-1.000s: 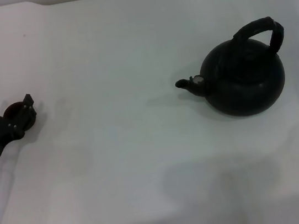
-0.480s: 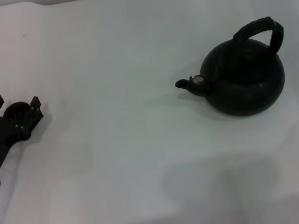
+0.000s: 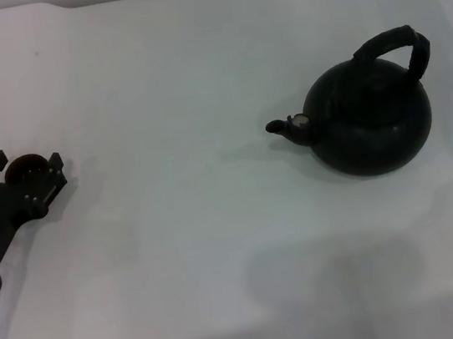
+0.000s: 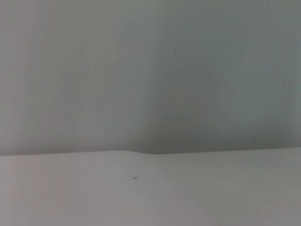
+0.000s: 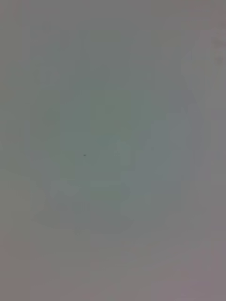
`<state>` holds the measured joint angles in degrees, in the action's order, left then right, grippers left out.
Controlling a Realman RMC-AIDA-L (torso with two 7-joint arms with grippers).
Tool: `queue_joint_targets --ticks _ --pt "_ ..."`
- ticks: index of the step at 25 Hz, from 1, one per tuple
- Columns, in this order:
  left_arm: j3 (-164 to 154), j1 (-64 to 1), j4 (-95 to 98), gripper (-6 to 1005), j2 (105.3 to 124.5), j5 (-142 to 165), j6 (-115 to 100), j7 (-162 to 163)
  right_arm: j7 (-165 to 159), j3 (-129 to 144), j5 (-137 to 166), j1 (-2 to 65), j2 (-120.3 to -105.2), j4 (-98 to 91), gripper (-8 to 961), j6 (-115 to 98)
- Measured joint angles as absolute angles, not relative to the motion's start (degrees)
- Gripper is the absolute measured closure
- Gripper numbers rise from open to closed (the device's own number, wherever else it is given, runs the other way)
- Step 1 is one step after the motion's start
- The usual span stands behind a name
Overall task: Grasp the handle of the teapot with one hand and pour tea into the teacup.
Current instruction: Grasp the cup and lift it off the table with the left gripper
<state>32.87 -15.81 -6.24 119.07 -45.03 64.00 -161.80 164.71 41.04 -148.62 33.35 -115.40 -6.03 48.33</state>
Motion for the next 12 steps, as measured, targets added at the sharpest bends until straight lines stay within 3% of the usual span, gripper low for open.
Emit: queue_joint_targets --ticks 12 --pt "32.87 -15.56 -6.24 120 119.09 -44.99 63.48 -161.81 164.75 41.04 -148.62 33.4 -115.31 -6.16 150 48.33"
